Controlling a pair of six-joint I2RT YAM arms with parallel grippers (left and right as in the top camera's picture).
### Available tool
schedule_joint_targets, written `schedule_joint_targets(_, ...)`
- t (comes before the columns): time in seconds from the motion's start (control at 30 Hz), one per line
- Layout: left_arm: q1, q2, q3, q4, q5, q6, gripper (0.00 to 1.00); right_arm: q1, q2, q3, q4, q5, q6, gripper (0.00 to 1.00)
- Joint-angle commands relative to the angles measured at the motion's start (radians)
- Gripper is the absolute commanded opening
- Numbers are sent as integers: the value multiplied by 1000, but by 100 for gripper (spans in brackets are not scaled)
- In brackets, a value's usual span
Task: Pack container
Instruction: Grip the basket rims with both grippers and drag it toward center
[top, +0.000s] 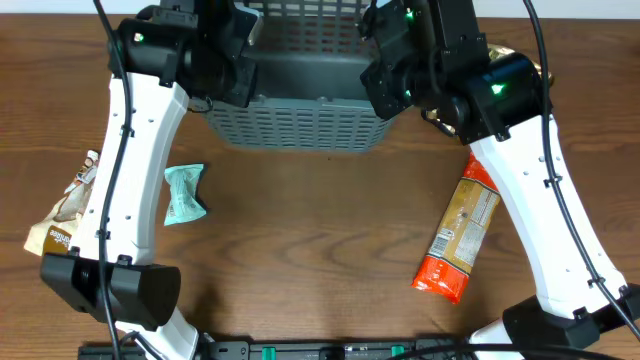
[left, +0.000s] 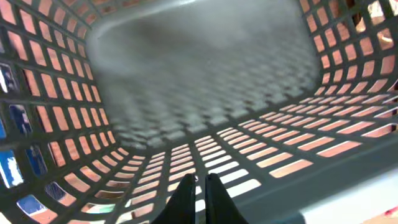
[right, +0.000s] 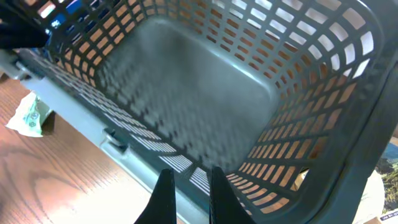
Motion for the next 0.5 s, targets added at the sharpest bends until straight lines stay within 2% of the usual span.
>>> schedule_joint_targets(0.0,-2,-9,-15,-29,-6,-4,7,0,-6,14,-2,13,18,1)
schedule_joint_targets(0.3,-2,-9,-15,-68,-6,-4,7,0,-6,14,-17,13,19,1)
schedule_joint_targets(0.47,0,-9,-15,-29,-22,-4,6,-5,2,12,-42,14,49,1)
